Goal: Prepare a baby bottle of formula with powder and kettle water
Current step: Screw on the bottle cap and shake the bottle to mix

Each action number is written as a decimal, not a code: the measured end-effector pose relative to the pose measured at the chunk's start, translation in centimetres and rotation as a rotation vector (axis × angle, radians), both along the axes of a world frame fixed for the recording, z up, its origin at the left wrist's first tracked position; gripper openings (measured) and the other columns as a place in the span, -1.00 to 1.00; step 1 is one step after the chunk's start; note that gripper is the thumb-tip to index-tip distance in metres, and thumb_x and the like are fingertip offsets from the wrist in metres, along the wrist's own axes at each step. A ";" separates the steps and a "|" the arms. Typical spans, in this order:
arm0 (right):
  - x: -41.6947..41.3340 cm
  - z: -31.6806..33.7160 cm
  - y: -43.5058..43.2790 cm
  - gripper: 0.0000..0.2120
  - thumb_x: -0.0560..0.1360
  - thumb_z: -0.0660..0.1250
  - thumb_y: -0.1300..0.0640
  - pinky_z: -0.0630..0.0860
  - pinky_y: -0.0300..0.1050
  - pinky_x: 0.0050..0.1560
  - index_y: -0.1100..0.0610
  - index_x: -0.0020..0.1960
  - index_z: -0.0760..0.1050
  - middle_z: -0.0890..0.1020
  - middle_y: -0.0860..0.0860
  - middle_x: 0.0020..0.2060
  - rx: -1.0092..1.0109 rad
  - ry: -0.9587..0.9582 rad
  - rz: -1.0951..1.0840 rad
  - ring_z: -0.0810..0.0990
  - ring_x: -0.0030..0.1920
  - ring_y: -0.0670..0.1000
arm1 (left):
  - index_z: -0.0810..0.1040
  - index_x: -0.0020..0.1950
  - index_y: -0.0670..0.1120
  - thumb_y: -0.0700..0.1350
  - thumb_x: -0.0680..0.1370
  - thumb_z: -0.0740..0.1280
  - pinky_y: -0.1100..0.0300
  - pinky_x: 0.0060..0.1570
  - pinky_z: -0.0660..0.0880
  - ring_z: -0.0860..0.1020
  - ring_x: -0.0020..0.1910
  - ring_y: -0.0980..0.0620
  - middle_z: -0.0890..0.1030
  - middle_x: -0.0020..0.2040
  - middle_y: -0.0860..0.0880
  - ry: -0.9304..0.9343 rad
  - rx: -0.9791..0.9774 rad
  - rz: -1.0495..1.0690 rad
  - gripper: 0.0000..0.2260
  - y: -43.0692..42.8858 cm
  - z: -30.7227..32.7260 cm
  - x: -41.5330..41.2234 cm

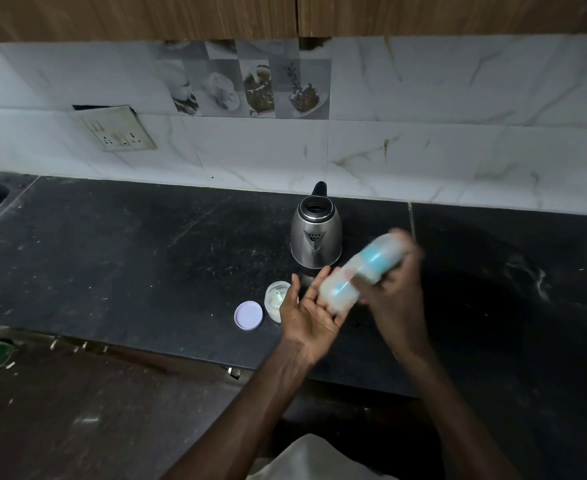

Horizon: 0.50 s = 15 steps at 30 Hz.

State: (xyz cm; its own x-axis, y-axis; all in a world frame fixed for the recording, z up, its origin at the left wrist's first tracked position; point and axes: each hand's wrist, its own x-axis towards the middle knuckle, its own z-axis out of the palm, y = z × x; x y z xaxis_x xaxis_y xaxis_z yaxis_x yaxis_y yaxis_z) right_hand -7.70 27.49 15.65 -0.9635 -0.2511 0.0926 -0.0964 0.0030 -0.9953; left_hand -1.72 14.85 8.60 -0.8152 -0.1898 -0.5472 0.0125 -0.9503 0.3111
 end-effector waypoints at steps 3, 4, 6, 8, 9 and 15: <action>1.5 -2.1 0.3 -0.11 0.41 0.65 0.18 0.69 0.14 0.16 -0.27 0.53 0.26 0.60 -0.29 0.23 0.138 -0.031 0.163 0.72 0.14 -0.05 | 0.53 0.44 -0.22 0.22 0.67 0.21 -0.22 0.56 0.26 0.48 0.47 -0.24 0.58 0.42 -0.21 0.025 0.034 0.026 -0.42 0.1 0.5 -0.2; 1.8 -2.3 0.3 -0.11 0.42 0.65 0.17 0.70 0.14 0.16 -0.28 0.53 0.24 0.59 -0.28 0.25 0.131 -0.040 0.140 0.73 0.14 -0.06 | 0.51 0.45 -0.22 0.22 0.67 0.20 -0.23 0.56 0.25 0.48 0.47 -0.23 0.58 0.42 -0.20 0.035 0.029 0.031 -0.42 0.1 0.6 -0.1; 2.2 -2.5 0.2 -0.10 0.43 0.65 0.11 0.70 0.08 0.16 -0.28 0.55 0.20 0.56 -0.32 0.28 0.143 -0.018 0.175 0.72 0.16 -0.07 | 0.49 0.48 -0.21 0.22 0.67 0.20 -0.22 0.56 0.25 0.48 0.47 -0.23 0.58 0.42 -0.19 0.058 0.034 0.038 -0.41 -0.1 0.5 0.1; 1.9 -2.6 0.6 -0.11 0.45 0.63 0.07 0.69 0.04 0.16 -0.28 0.56 0.18 0.56 -0.36 0.28 0.191 -0.002 0.300 0.71 0.18 -0.09 | 0.50 0.48 -0.20 0.22 0.67 0.22 -0.21 0.54 0.29 0.46 0.49 -0.24 0.58 0.42 -0.19 0.055 0.036 0.045 -0.42 -0.3 0.3 0.4; 1.4 -2.4 0.9 -0.12 0.46 0.63 0.08 0.69 0.06 0.16 -0.29 0.56 0.17 0.57 -0.35 0.27 0.208 -0.022 0.371 0.71 0.17 -0.08 | 0.50 0.48 -0.19 0.22 0.66 0.23 -0.20 0.50 0.36 0.45 0.49 -0.25 0.57 0.43 -0.19 0.054 0.034 0.041 -0.42 -0.3 0.2 0.5; -0.8 -2.2 1.4 -0.12 0.43 0.65 0.16 0.71 0.12 0.12 -0.26 0.51 0.19 0.61 -0.09 0.26 0.243 -0.029 0.518 0.74 0.13 0.03 | 0.56 0.43 -0.19 0.22 0.65 0.25 -0.12 0.20 0.60 0.46 0.48 -0.25 0.56 0.44 -0.22 0.045 0.082 0.034 -0.45 0.0 0.4 0.5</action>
State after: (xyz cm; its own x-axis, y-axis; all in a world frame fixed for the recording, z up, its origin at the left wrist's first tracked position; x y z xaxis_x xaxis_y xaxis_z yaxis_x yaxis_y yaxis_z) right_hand -8.52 28.93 13.45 -0.7100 -0.7023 -0.0517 -0.1190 0.1920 -0.9741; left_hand -1.23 14.88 8.95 -0.8331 -0.1743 -0.5250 0.0577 -0.9712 0.2310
